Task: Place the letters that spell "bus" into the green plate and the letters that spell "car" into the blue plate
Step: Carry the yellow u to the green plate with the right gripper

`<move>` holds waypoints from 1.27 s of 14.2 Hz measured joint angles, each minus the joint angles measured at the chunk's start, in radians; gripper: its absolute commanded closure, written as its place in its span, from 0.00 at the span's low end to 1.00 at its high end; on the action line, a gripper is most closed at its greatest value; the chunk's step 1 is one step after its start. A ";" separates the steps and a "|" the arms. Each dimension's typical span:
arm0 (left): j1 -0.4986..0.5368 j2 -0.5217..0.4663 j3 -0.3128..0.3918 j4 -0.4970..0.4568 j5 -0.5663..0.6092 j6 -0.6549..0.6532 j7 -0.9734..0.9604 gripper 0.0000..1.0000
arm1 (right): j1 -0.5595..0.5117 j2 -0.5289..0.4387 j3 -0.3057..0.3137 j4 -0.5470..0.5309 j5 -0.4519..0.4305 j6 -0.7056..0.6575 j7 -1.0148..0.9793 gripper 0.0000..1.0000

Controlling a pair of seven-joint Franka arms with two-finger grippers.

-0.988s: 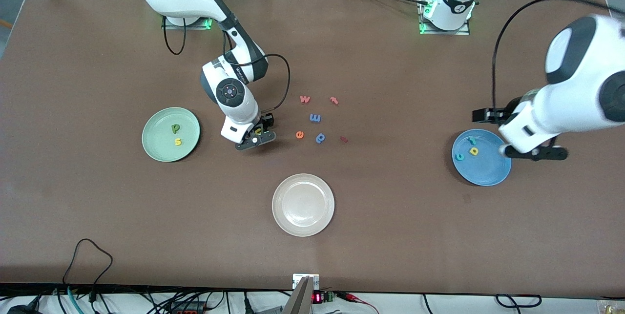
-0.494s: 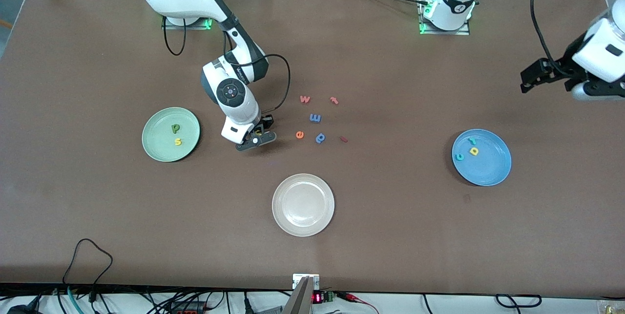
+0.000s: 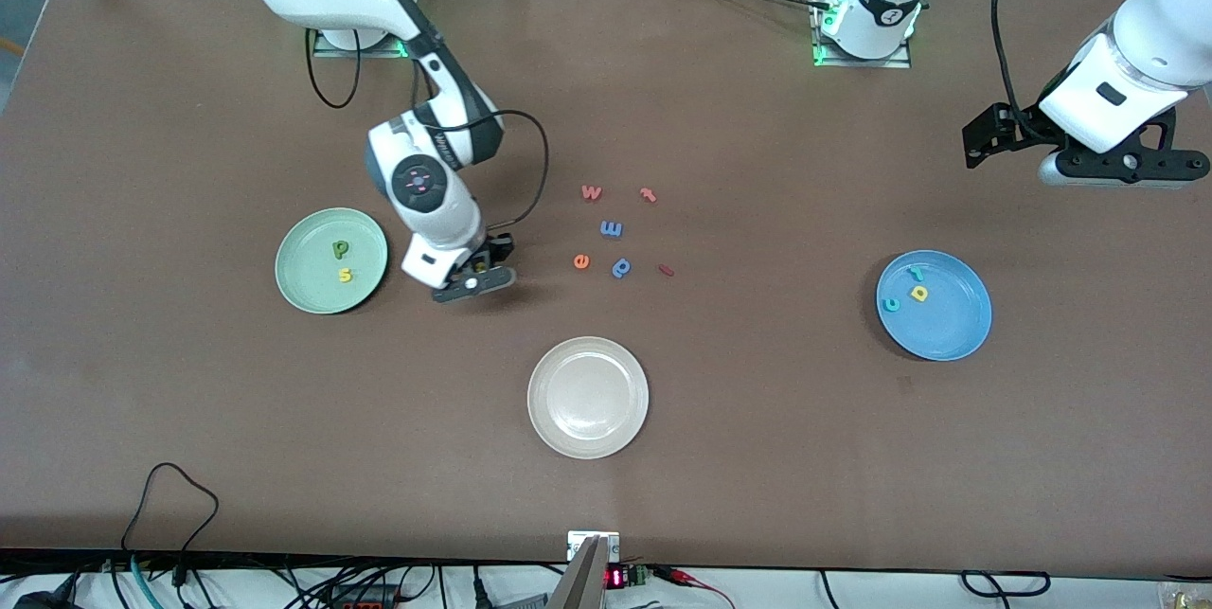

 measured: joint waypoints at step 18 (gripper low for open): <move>0.000 0.004 0.008 0.020 0.000 -0.005 0.062 0.00 | -0.361 -0.285 -0.003 -0.069 0.000 -0.269 -0.237 0.00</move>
